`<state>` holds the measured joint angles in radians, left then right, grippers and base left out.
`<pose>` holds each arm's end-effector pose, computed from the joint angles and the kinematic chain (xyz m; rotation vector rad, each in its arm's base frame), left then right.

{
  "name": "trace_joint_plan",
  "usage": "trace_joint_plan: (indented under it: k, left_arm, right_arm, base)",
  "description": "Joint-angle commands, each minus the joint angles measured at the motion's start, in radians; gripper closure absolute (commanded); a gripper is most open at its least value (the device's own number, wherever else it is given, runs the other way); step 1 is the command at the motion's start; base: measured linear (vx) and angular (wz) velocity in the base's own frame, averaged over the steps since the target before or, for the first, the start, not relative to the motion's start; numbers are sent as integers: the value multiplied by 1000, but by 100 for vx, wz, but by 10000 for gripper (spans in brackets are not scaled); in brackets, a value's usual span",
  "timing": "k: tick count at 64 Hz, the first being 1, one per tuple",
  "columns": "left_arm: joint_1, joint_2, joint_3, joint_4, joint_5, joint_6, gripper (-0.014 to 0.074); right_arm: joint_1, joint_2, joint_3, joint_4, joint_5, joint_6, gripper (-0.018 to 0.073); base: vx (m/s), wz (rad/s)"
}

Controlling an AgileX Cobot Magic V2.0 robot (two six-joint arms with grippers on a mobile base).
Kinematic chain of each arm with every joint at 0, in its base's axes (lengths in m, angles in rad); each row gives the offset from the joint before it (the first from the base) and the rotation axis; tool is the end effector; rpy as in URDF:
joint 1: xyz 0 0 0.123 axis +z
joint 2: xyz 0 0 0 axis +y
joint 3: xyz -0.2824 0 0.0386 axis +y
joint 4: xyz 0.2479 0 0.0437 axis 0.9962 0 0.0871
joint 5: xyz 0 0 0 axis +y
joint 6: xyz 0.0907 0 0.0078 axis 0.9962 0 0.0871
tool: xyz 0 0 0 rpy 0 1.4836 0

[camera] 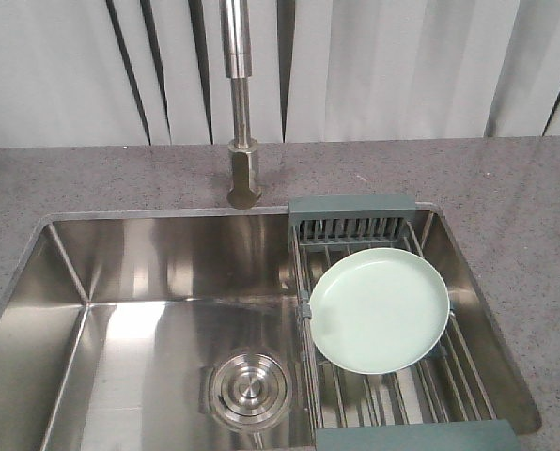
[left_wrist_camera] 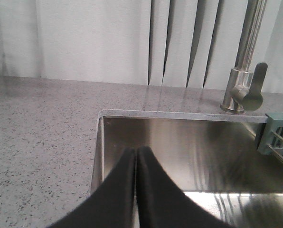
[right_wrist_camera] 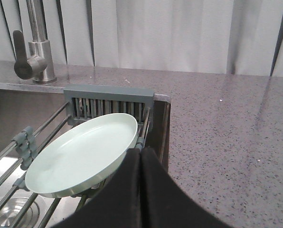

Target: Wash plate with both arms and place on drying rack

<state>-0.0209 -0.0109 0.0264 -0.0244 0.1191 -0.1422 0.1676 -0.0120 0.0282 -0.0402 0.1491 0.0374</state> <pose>0.0567 -0.0015 0.1939 -0.1155 1.6160 -0.1469 0.0558 0.0089 0.1907 -0.1355 1.6446 0.1210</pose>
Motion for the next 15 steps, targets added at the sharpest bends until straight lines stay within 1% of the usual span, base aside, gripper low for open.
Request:
trace_joint_plan:
  k: [1,15]
  left_arm:
    - [-1,-16,15,-8,-69,-9,602]
    - [-1,-16,15,-8,-69,-9,602]
  right_arm:
    - [-6,-11,20,-6,-67,0,569]
    - [-6,-11,20,-6,-68,0,569]
  base:
    - [0,0]
    - [0,0]
